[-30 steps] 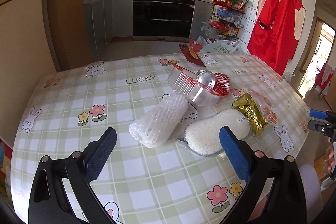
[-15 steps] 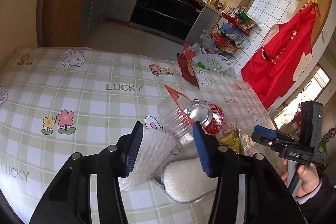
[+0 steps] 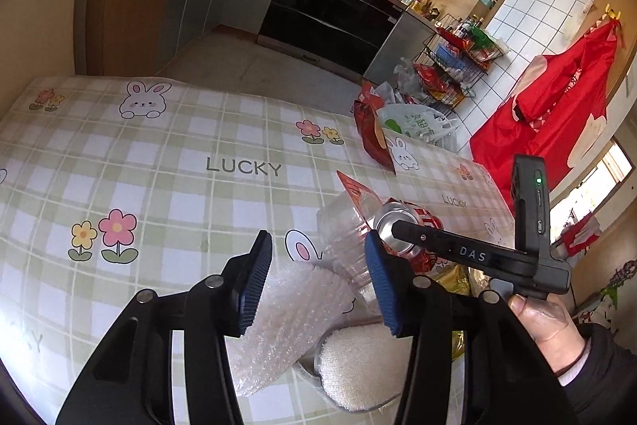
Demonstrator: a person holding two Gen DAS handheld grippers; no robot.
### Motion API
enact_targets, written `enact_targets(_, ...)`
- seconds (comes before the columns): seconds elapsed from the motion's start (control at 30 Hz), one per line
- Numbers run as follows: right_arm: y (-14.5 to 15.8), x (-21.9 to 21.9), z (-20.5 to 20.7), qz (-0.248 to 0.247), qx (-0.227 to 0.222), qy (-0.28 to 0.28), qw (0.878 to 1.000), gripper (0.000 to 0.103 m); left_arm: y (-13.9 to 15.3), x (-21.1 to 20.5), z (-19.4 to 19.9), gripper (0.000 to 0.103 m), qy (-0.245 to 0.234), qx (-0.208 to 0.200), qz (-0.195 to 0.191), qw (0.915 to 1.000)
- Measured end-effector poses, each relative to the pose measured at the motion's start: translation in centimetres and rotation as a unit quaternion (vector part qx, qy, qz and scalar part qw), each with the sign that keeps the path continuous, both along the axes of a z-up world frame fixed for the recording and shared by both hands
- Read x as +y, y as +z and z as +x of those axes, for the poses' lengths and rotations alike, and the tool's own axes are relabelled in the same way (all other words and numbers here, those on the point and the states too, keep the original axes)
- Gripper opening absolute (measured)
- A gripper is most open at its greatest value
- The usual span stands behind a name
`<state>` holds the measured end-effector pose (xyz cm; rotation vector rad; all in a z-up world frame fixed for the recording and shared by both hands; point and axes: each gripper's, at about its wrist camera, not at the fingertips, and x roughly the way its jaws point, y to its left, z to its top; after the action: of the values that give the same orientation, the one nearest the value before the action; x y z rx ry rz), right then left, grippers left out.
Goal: Collect trash
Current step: 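Reach the right gripper to the crushed red can and grasp it, then grasp the white bubble-wrap sleeve with the left gripper while the right holds the red can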
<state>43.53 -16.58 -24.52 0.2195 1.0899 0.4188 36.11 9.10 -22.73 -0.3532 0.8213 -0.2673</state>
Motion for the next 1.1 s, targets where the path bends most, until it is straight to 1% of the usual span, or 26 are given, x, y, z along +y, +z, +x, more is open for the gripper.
enact_targets(0.03, -0.1, 0.2, 0.1, -0.001, 0.001, 0.0, 1.0, 0.045, 0.1, 0.0, 0.2, 0.047, 0.0, 0.0, 0.0, 1.0)
enact_targets(0.1, 0.1, 0.4, 0.1, -0.005, -0.003, 0.005, 1.0, 0.033, 0.1, 0.1, 0.4, 0.047, 0.001, 0.001, -0.005, 1.0)
enact_targets(0.2, 0.7, 1.0, -0.2, -0.032, -0.019, 0.02, 0.999, 0.027, 0.2, -0.2, 0.7, 0.047, -0.002, 0.001, -0.006, 1.0)
enact_targets(0.3, 1.7, 0.6, -0.9, -0.039, -0.043, 0.022, 0.998, 0.022, 0.3, -0.7, 0.8, 0.047, -0.007, 0.002, -0.008, 0.9999)
enact_targets(0.43, 2.4, -0.5, -1.6, -0.024, -0.051, 0.021, 0.998, 0.022, 0.0, -1.1, 1.0, 0.047, -0.008, 0.009, -0.013, 0.9998)
enact_targets(0.57, 3.5, -1.2, -2.9, -0.028, -0.08, 0.02, 0.996, 0.021, -0.2, -1.7, 1.0, 0.047, -0.011, 0.014, -0.009, 0.9998)
enact_targets(0.63, 4.0, -1.7, -3.6, -0.023, -0.091, 0.017, 0.995, 0.021, -0.3, -2.0, 1.1, 0.047, -0.014, 0.015, -0.002, 0.9998)
enact_targets(0.77, 4.6, -2.9, -4.8, -0.011, -0.102, 0.005, 0.995, 0.021, -0.9, -2.7, 2.3, 0.047, -0.012, 0.026, 0.004, 0.9996)
enact_targets(0.9, 5.1, -4.1, -5.8, 0.008, -0.101, -0.006, 0.995, 0.021, -1.9, -4.1, 3.6, 0.047, -0.015, 0.044, 0.032, 0.9984)
enact_targets(1.1, 5.7, -5.4, -7.1, 0.024, -0.105, -0.006, 0.994, 0.021, -3.2, -5.4, 3.4, 0.047, -0.033, 0.049, 0.058, 0.9965)
